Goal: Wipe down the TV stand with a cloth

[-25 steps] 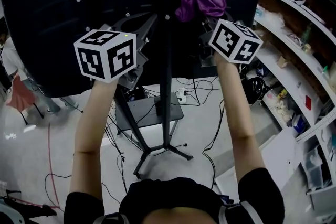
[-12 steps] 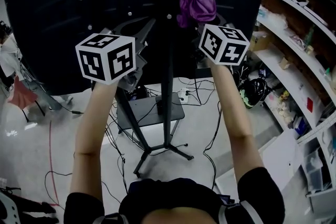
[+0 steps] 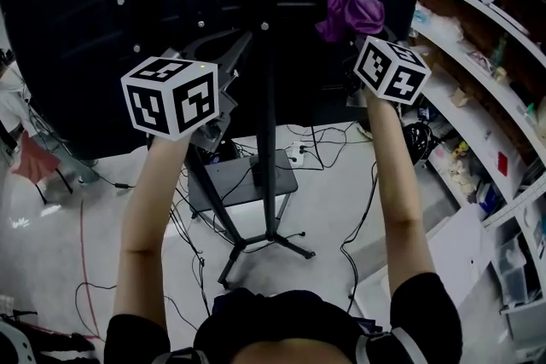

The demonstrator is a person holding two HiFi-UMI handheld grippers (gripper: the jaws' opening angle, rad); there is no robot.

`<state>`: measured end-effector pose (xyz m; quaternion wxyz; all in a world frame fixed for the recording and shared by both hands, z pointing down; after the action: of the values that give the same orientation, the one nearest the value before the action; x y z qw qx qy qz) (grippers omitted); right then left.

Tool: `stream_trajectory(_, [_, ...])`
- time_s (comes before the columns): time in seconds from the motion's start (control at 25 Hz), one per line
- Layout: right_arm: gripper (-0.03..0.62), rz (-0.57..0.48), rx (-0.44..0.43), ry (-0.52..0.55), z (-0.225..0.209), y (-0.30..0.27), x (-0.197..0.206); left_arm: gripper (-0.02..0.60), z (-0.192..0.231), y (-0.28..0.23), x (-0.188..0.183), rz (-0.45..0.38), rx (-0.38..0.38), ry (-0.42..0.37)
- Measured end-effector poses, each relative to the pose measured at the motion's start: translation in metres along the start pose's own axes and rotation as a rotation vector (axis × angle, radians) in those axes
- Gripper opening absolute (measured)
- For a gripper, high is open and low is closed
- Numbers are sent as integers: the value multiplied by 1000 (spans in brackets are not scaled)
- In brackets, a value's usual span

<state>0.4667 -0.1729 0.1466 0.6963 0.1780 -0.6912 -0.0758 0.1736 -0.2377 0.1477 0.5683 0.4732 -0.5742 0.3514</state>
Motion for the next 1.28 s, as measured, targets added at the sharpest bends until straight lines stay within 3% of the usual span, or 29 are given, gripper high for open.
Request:
stream_trajectory(0.4, [64, 8, 142, 57, -44, 10, -5, 6, 1, -11, 2, -8, 15, 6])
stream_trajectory(0.6, [64, -6, 164, 94, -28, 19, -12, 6, 6, -8, 0, -18, 19, 15])
stream_trajectory(0.72, [64, -52, 56, 89, 4, 26, -26, 6, 7, -3, -4, -34, 41, 10])
stream_trajectory(1.04, [64, -113, -375, 35, 124, 17, -70, 6, 21, 19, -35, -70, 94, -42])
stream_trajectory(1.16, [64, -125, -457, 131, 163, 1, -93, 6, 34, 26, -59, -100, 107, -66])
stream_trajectory(1.28, [64, -151, -475, 202, 196, -20, -121, 6, 51, 39, -88, -130, 114, -81])
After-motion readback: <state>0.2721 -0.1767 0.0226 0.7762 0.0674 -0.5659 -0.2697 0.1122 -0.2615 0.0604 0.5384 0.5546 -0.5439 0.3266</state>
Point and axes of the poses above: the fingertips, and each gripper's own axes: y backward along the fingers, z to its left, x out of its underside, the point moved 10 cm from there along y, backward along the fingers, and after that the axes turned 3 degrees about x, right-handed, at the moved point
